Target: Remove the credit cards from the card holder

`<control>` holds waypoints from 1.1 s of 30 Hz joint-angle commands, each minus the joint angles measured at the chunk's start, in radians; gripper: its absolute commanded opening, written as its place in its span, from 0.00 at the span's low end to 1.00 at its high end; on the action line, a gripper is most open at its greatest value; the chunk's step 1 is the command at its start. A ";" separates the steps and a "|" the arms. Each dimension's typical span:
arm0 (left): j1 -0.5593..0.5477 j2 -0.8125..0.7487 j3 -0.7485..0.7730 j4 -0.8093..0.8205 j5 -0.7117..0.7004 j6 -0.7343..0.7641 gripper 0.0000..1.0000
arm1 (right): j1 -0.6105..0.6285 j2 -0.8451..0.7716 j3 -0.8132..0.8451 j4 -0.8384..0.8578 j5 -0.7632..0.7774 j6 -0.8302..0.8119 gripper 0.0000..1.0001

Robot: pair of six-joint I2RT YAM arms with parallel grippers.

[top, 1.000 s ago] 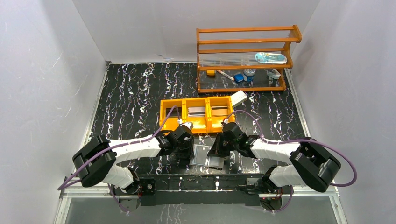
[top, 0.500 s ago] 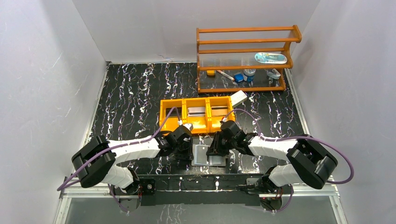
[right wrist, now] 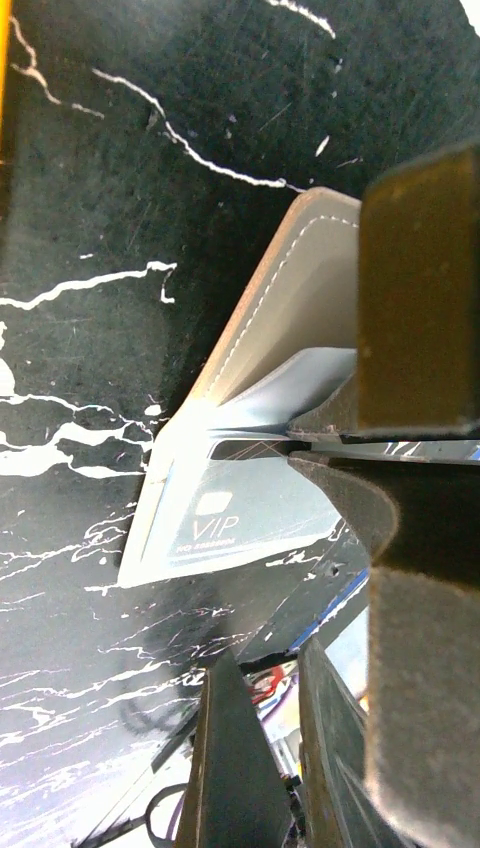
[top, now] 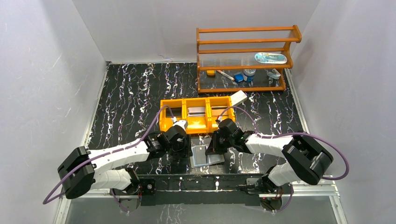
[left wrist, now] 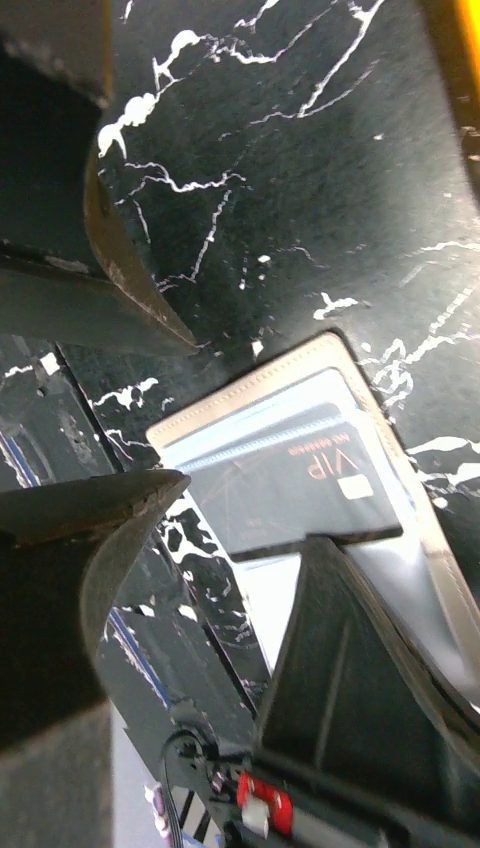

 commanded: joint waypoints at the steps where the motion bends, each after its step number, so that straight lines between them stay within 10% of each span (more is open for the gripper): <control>1: -0.006 -0.014 0.059 -0.003 -0.051 0.037 0.47 | -0.004 0.008 0.025 0.023 -0.037 -0.070 0.09; 13: -0.006 0.272 0.133 0.050 -0.017 0.092 0.39 | -0.018 0.008 -0.038 0.148 -0.099 0.001 0.10; 25: -0.006 0.318 0.048 0.059 -0.001 0.026 0.20 | -0.023 0.010 -0.024 0.158 -0.075 0.074 0.33; 33: -0.007 0.311 0.029 0.067 -0.004 0.018 0.20 | -0.014 -0.012 0.045 -0.027 0.043 -0.002 0.07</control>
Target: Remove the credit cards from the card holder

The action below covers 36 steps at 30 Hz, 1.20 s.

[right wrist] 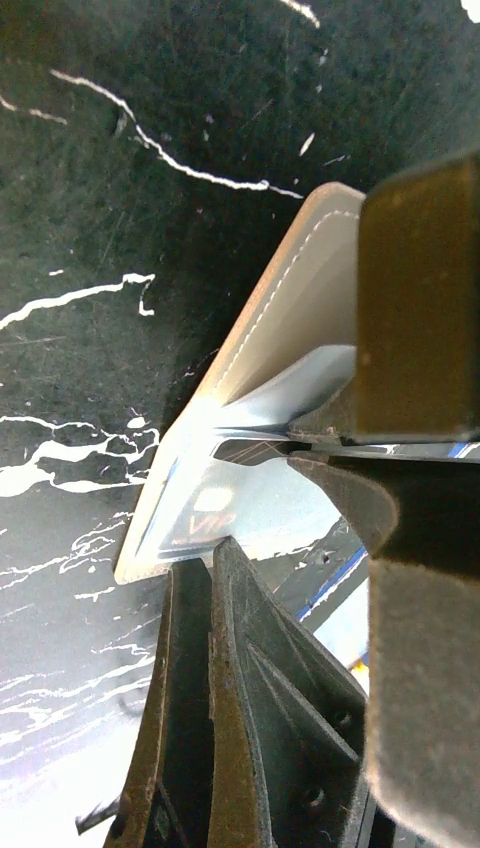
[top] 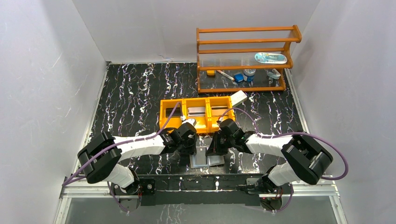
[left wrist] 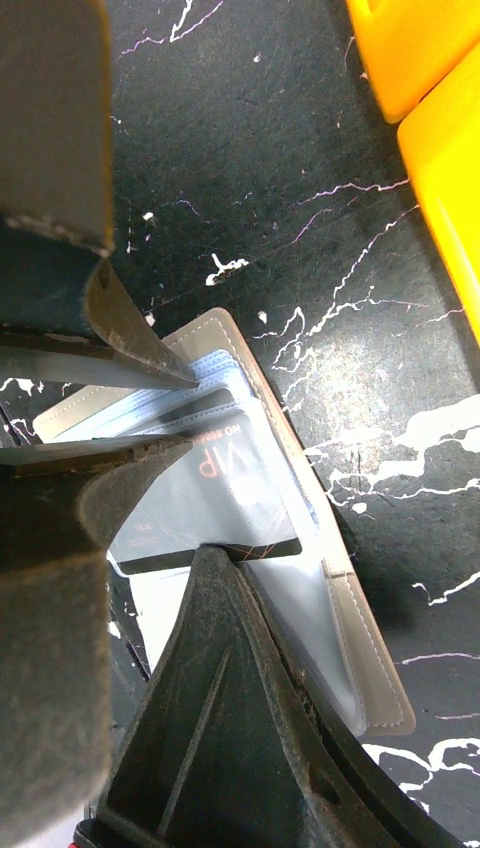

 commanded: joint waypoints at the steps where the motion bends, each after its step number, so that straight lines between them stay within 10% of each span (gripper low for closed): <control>1: -0.011 0.053 -0.065 -0.065 -0.002 -0.003 0.20 | 0.004 -0.040 0.071 -0.085 0.117 -0.047 0.05; 36: -0.014 0.037 -0.114 -0.054 -0.016 0.002 0.16 | -0.032 -0.066 0.061 -0.106 0.001 -0.064 0.33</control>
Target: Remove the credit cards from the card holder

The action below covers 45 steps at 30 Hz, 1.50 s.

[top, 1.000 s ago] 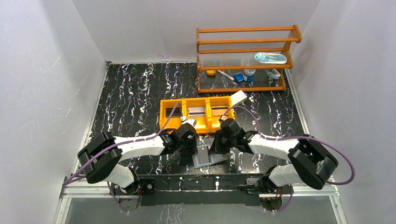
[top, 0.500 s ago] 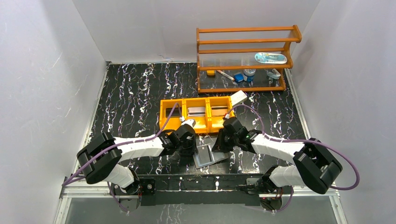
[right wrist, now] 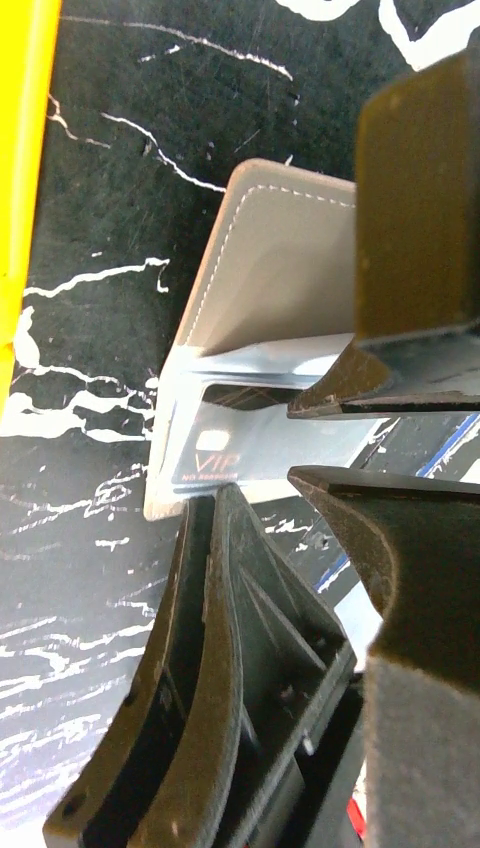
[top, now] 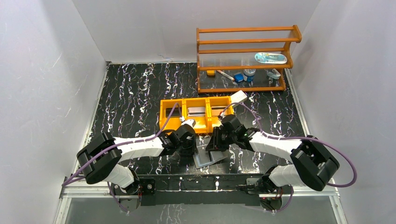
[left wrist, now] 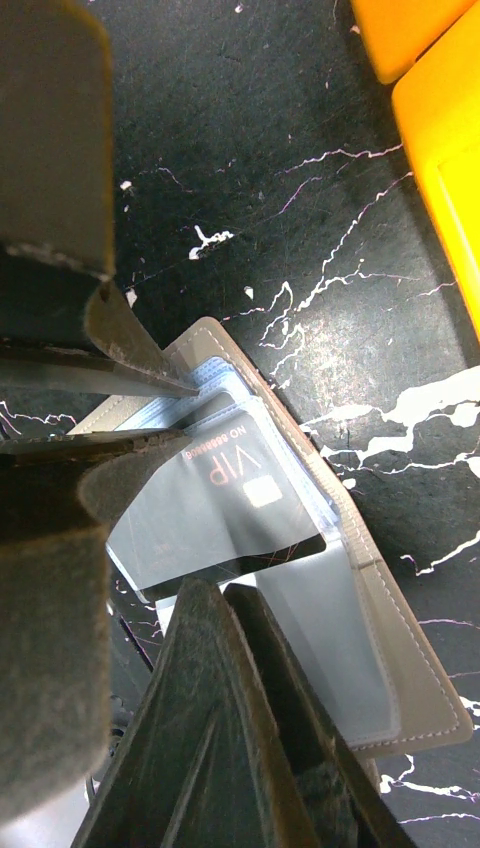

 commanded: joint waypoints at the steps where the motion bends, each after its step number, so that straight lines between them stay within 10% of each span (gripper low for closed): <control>1: -0.012 0.045 -0.058 -0.159 -0.016 0.037 0.16 | -0.004 0.040 -0.006 0.023 -0.021 -0.002 0.33; 17: -0.015 0.050 -0.050 -0.153 -0.006 0.034 0.16 | 0.029 0.127 0.004 0.011 -0.001 -0.031 0.36; 26: -0.017 0.048 -0.059 -0.155 -0.011 0.029 0.15 | 0.030 0.089 -0.008 0.032 0.024 -0.016 0.07; 45: -0.025 0.099 -0.083 -0.155 -0.036 0.036 0.14 | -0.095 0.004 -0.085 0.032 -0.086 -0.054 0.07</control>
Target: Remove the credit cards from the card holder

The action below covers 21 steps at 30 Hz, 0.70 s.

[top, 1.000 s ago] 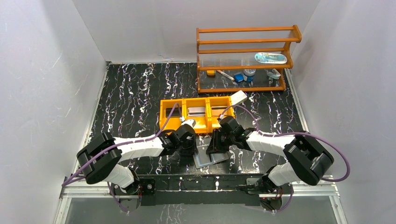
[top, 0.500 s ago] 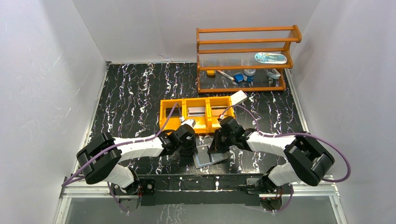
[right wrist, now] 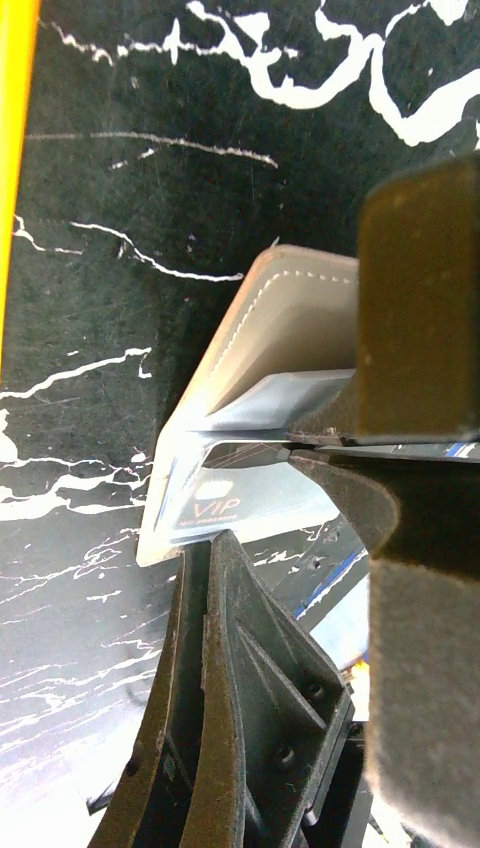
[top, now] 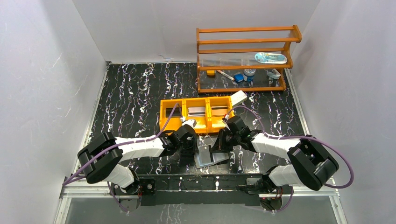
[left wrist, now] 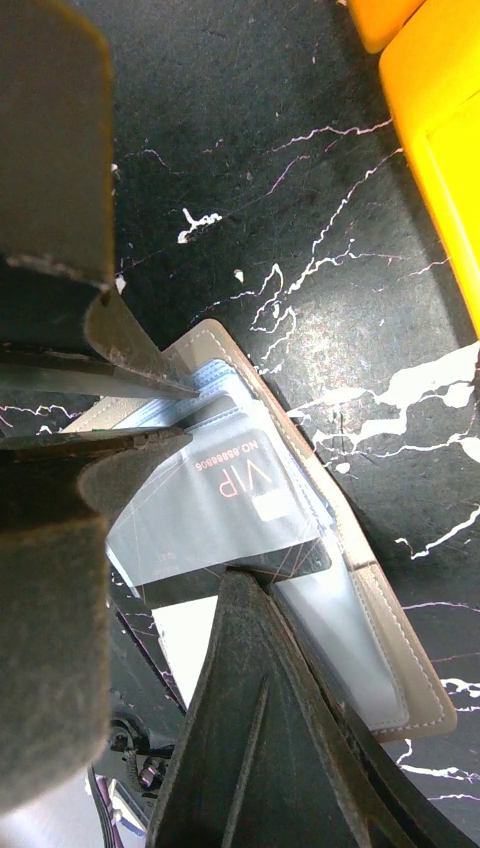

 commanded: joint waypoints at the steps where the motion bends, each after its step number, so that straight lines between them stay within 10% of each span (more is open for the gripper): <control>1: -0.019 0.084 -0.073 -0.190 -0.037 0.038 0.14 | -0.025 -0.024 -0.006 -0.030 -0.014 -0.042 0.07; 13: -0.023 0.072 -0.061 -0.190 -0.029 0.043 0.15 | -0.038 -0.036 -0.002 -0.088 0.025 -0.058 0.12; 21: -0.025 -0.022 0.035 -0.235 -0.044 0.048 0.47 | -0.038 -0.031 -0.056 -0.007 0.034 0.036 0.14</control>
